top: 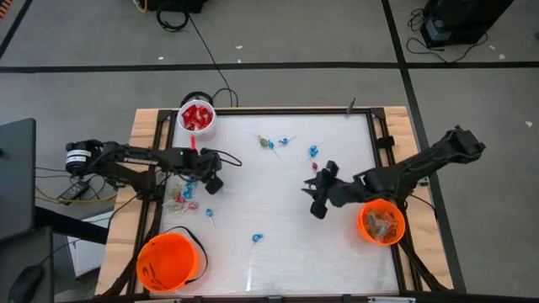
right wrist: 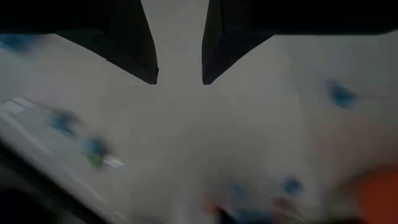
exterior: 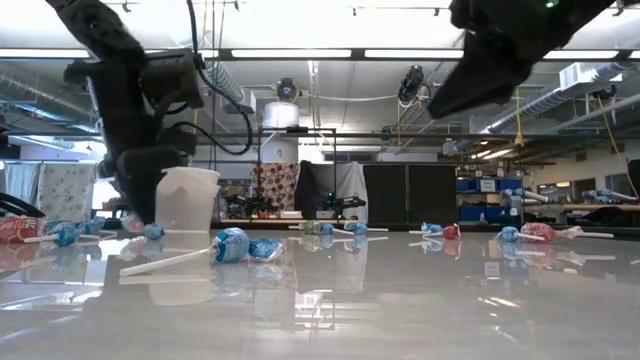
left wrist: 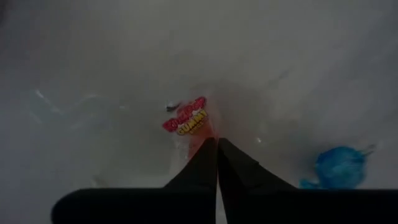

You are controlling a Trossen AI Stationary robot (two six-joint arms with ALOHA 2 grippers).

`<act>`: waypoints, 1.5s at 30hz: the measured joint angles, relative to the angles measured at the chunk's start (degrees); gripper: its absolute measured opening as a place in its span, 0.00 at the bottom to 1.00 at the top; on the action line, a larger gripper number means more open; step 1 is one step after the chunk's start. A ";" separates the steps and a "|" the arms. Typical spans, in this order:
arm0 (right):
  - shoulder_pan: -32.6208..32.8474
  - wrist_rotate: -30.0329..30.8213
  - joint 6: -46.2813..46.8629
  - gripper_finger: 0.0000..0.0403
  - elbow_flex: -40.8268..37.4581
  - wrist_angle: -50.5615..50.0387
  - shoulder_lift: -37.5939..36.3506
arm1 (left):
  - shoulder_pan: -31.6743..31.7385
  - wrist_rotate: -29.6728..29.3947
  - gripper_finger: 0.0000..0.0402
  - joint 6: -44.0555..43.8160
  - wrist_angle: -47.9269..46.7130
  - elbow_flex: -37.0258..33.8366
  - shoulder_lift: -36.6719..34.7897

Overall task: Sort candy by brand, put in halloween buckets
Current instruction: Put the orange candy into the right orange bucket

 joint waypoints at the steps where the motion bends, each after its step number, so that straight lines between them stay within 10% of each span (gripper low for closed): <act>1: -0.80 -2.29 -1.92 0.33 -1.22 4.57 -0.01 | -0.03 0.03 0.03 0.83 0.02 0.70 0.00; 20: -5.56 -16.26 -18.46 0.38 -10.73 39.20 0.07 | -12.18 13.56 0.01 18.33 45.03 5.86 3.04; 33: -5.58 -17.27 -21.82 0.53 -10.76 40.97 0.55 | -15.02 14.58 0.01 18.26 69.75 6.01 15.66; 45: -6.44 -18.80 -23.95 0.54 -10.76 47.88 8.51 | -15.04 21.93 0.01 20.24 70.41 17.02 25.91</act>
